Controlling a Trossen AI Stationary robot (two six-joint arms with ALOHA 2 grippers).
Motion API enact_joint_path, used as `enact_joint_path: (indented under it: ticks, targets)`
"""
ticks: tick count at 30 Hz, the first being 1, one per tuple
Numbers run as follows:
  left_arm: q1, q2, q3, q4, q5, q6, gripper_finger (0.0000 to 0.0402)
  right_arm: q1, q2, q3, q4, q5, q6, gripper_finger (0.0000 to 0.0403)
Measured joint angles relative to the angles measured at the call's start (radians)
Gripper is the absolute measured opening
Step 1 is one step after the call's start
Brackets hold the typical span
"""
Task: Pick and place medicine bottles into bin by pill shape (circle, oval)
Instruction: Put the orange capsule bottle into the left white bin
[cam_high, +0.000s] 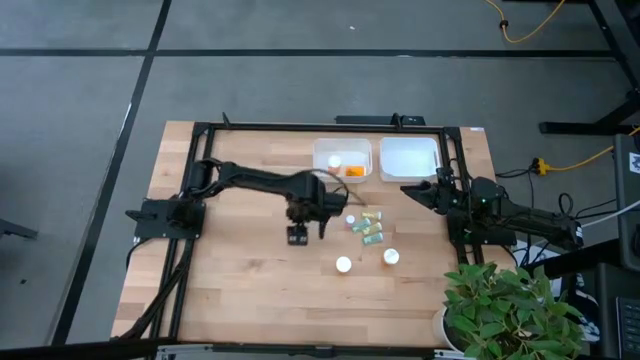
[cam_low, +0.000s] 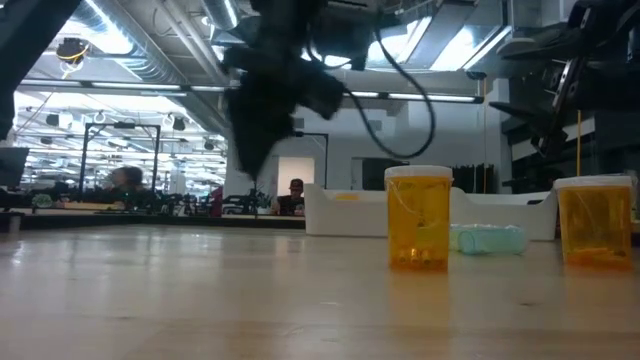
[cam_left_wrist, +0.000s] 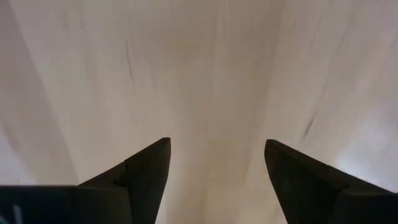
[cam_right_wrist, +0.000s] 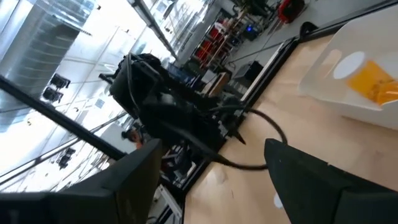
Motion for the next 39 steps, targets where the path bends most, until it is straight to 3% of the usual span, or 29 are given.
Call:
enact_joint_path:
  ticks: [4,8,13,17,22,25,28,32,39]
  targets:
    - [-0.050,0.000,0.000,-0.157,-0.025,-0.047,0.0253,0.000,0.000,0.000,0.000,-0.027,0.000,0.0286]
    - [-0.111,-0.030,-0.003,-0.145,-0.034,-0.071,0.0253,0.000,0.000,0.000,0.000,-0.027,0.000,0.0286]
    - [-0.178,-0.129,-0.013,-0.079,-0.208,-0.174,0.0253,0.000,0.000,0.000,0.000,-0.045,0.000,0.0286]
    - [-0.224,-0.261,-0.128,0.181,-0.233,-0.161,0.0253,0.000,0.000,0.000,0.001,-0.047,0.000,0.0286]
    - [-0.239,-0.397,-0.422,0.675,-0.146,-0.140,0.0253,0.000,0.000,0.000,0.001,-0.068,0.000,0.0286]
    - [-0.243,-0.413,-0.559,0.885,-0.098,-0.142,0.0253,0.000,0.000,0.000,0.001,-0.078,0.003,0.0286]
    - [-0.254,-0.412,-0.641,1.037,-0.090,-0.190,0.0253,0.000,0.000,0.000,0.001,-0.078,0.002,0.0286]
    - [-0.267,-0.383,-0.716,1.205,-0.160,-0.243,0.0253,0.000,0.000,0.000,0.000,-0.078,0.002,0.0286]
    - [-0.271,-0.339,-0.735,1.369,-0.125,-0.223,0.0253,0.000,0.000,0.000,-0.001,-0.078,0.003,0.0286]
